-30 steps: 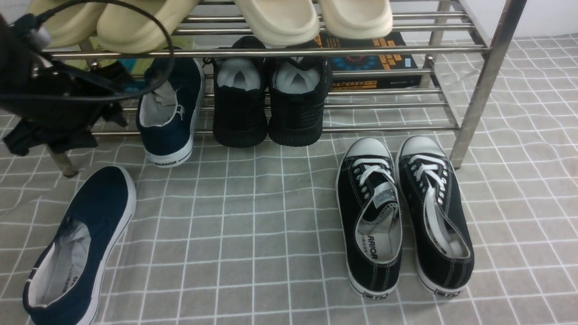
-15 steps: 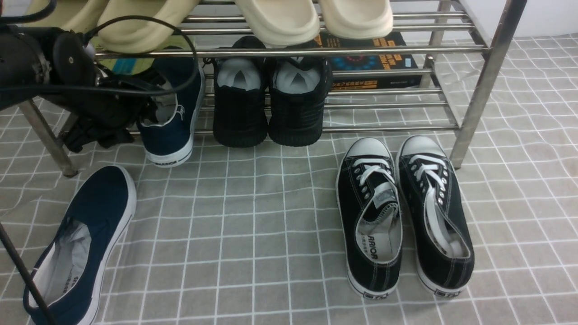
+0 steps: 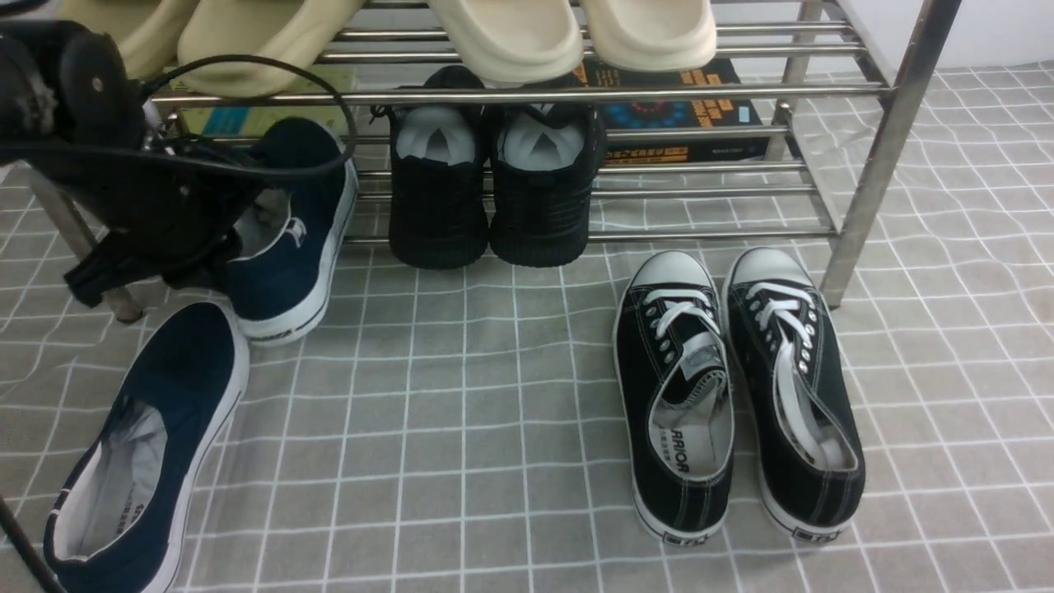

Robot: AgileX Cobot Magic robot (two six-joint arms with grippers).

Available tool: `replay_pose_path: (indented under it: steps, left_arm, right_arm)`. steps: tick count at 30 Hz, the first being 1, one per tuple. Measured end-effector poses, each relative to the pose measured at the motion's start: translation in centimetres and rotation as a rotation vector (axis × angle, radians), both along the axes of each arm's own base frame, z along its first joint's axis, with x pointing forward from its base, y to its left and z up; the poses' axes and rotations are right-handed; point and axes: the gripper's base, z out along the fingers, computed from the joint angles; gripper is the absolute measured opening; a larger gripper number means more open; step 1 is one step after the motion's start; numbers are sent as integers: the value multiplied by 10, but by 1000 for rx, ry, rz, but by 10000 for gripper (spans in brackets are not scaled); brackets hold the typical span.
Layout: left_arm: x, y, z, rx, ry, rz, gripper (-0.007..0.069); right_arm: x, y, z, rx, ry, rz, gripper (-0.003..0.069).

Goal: Take the shoes off the shelf with your hand from the grey coffee tablecloth.
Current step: 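Grasp the leftmost shoe on the bottom shelf of the shoe rack with the left gripper, then set the held shoe down on the floor in front of the rack with the left gripper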

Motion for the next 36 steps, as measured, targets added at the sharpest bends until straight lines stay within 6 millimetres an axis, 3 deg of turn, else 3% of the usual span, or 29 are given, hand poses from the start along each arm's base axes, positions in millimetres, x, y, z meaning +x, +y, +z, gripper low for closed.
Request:
replay_pose_path:
  steps: [3, 7, 11, 13, 23, 36]
  left_arm:
    - [-29, -7, 22, 106, 76, -53, 29]
    - [-49, -25, 26, 188, 102, -96, 29]
    - [-62, -45, 12, 244, 136, -134, 29]
    - [-70, -52, -4, 259, 154, -140, 32]
    - [-91, -46, -52, 250, 195, -155, 32]
    - [-112, -45, -83, 185, 274, -126, 34]
  right_arm:
    - [0, 0, 0, 0, 0, 0, 239]
    - [0, 0, 0, 0, 0, 0, 239]
    - [0, 0, 0, 0, 0, 0, 239]
    - [0, 0, 0, 0, 0, 0, 239]
    - [0, 0, 0, 0, 0, 0, 239]
    - [0, 0, 0, 0, 0, 0, 239]
